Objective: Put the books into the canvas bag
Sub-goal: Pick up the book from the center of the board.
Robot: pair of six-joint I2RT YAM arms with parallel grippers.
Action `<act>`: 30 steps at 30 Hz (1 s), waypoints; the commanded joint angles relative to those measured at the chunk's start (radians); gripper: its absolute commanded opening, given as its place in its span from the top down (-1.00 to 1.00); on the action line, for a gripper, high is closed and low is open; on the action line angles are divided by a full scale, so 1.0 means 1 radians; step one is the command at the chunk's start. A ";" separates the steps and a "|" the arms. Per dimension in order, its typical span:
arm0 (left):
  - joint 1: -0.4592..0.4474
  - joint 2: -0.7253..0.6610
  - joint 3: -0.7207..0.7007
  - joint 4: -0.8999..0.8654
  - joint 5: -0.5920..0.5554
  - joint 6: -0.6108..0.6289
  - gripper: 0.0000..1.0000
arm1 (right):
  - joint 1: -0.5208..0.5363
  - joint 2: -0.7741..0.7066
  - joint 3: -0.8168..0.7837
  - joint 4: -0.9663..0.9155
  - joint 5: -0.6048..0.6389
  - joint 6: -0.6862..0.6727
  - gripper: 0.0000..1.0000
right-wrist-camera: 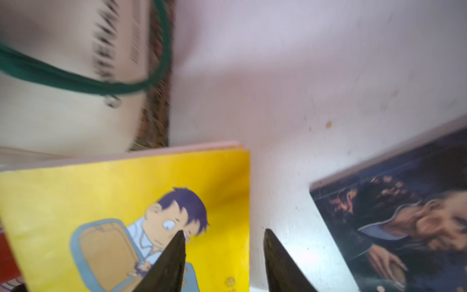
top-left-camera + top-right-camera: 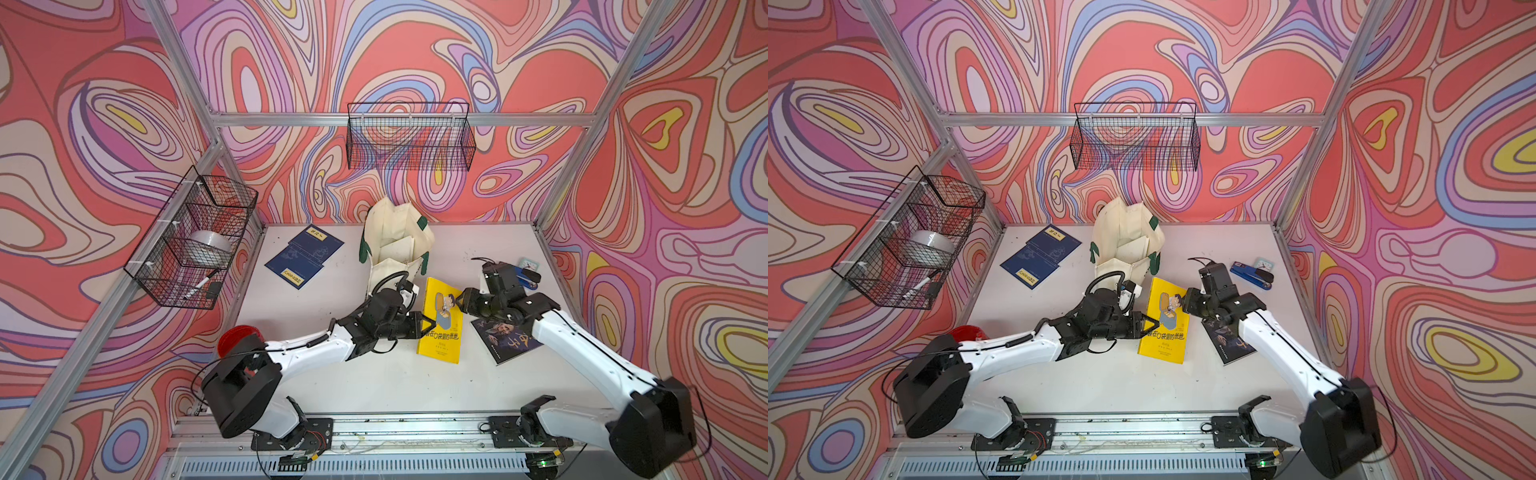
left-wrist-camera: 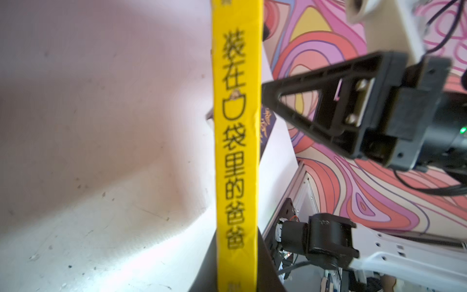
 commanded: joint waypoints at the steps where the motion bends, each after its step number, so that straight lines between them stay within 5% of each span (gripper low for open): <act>1: -0.004 -0.105 0.149 -0.255 0.023 0.255 1.00 | 0.000 -0.127 0.084 -0.031 0.090 -0.104 -0.36; 5: 0.018 -0.180 0.297 -0.412 0.001 0.364 1.00 | 0.001 -0.198 0.159 0.017 -0.043 -0.171 -0.62; 8: 0.085 -0.212 0.384 -0.472 0.098 0.365 1.00 | 0.001 -0.206 0.194 0.071 -0.214 -0.159 -0.64; 20: 0.271 -0.312 0.421 -0.168 0.467 0.156 1.00 | 0.001 -0.105 0.131 0.515 -0.712 0.071 -0.68; 23: 0.300 -0.324 0.412 -0.158 0.471 0.140 1.00 | 0.001 -0.079 0.116 0.639 -0.802 0.153 -0.46; 27: 0.323 -0.311 0.397 -0.164 0.463 0.135 1.00 | 0.001 -0.062 0.068 0.777 -0.841 0.231 0.29; 30: 0.346 -0.305 0.380 -0.157 0.457 0.120 1.00 | 0.000 -0.058 0.055 0.812 -0.837 0.260 0.62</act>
